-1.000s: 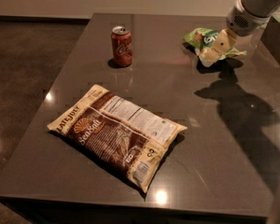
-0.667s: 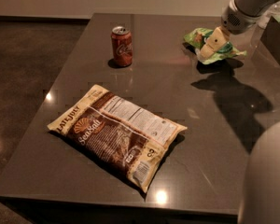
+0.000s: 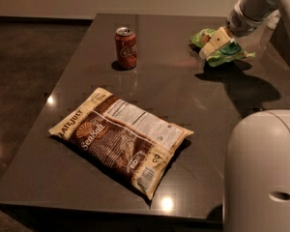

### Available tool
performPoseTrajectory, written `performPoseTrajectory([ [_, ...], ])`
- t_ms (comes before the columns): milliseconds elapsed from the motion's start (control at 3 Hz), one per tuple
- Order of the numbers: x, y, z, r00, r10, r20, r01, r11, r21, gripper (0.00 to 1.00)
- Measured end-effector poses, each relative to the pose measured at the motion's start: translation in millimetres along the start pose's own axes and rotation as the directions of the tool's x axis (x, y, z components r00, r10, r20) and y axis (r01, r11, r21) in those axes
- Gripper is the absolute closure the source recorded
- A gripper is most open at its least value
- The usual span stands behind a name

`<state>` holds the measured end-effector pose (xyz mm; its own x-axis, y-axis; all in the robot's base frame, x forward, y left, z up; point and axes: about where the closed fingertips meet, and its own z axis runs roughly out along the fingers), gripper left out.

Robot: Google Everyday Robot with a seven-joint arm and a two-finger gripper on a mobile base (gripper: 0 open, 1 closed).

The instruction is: Move green rice chip bag near coke can

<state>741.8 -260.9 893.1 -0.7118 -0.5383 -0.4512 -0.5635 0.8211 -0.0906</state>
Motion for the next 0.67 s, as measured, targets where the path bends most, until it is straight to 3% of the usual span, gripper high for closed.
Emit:
performPoseTrajectory([
  [333,-5.8,-11.1,13.9,0.995,0.095,0.019,-0.095,0.9954,0.008,0.0],
  [667,-9.5,-17.4,16.5,0.989,0.144,0.036,-0.145,0.9891,0.025,0.0],
])
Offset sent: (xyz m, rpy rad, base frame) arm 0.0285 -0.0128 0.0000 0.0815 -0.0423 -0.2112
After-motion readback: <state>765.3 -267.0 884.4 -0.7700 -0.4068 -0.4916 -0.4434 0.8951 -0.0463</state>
